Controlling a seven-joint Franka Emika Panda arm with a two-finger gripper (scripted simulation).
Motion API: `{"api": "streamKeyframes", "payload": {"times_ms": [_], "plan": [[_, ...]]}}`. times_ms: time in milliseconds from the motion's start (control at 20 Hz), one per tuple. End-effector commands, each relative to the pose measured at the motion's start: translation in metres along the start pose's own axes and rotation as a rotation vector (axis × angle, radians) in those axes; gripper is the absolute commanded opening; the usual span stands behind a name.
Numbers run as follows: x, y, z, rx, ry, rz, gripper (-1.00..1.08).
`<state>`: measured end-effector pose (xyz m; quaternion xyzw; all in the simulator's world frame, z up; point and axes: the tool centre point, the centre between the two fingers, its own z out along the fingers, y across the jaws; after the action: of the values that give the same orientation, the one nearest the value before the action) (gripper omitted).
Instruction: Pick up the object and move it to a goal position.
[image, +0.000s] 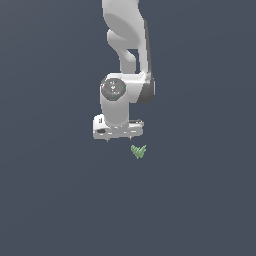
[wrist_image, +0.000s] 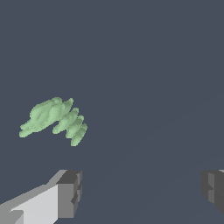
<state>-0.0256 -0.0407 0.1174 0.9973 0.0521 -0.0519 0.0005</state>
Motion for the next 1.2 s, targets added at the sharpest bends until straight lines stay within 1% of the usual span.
{"api": "streamKeyframes", "payload": {"times_ms": [0, 1150], "plan": [[0.002, -0.004, 0.002, -0.002, 0.003, -0.06, 1.0], [0.02, -0.049, 0.016, -0.036, 0.043, -0.793, 1.0]]}}
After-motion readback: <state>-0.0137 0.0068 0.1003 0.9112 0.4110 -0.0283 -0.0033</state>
